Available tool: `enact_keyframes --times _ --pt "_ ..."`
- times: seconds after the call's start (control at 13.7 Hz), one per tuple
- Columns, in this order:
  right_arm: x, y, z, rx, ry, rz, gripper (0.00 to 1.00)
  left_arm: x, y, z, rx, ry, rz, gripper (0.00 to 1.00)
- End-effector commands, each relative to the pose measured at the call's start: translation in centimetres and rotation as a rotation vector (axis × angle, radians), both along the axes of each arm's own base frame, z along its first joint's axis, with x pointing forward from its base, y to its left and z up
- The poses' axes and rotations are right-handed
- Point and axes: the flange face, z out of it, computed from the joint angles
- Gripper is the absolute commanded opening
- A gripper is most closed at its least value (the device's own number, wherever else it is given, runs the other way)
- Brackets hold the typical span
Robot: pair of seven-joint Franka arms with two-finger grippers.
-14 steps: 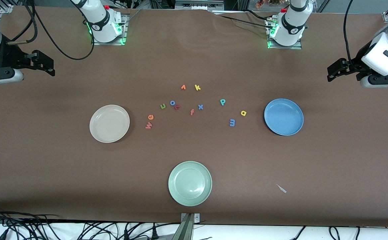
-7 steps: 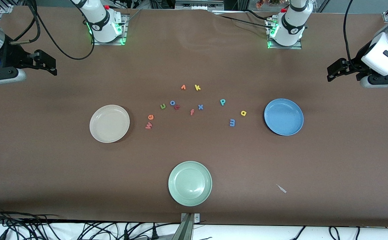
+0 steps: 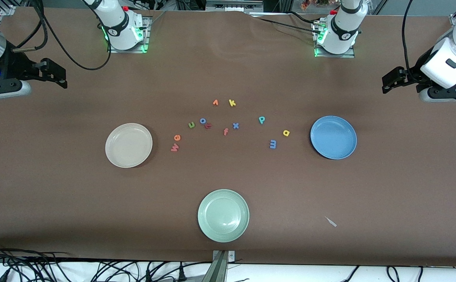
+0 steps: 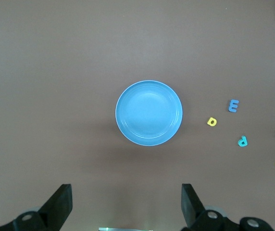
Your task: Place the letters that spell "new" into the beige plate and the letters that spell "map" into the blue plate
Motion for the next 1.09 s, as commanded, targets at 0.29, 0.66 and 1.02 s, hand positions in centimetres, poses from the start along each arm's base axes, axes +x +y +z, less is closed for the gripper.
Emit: enact_keyframes --times 0.29,0.66,1.02 --pt "-0.84 1.17 -0.01 0.011 0.006 0.007 1.0 -0.14 0.55 0.56 0.01 0.013 -0.015 1.0" --pt "-0.83 1.17 -0.07 0.012 0.006 0.009 1.0 -0.08 0.63 0.55 0.009 0.013 -0.013 1.0" --pt "-0.96 1.24 -0.2 0.011 0.01 0.009 1.0 -0.08 0.72 0.55 0.009 0.013 -0.013 1.0"
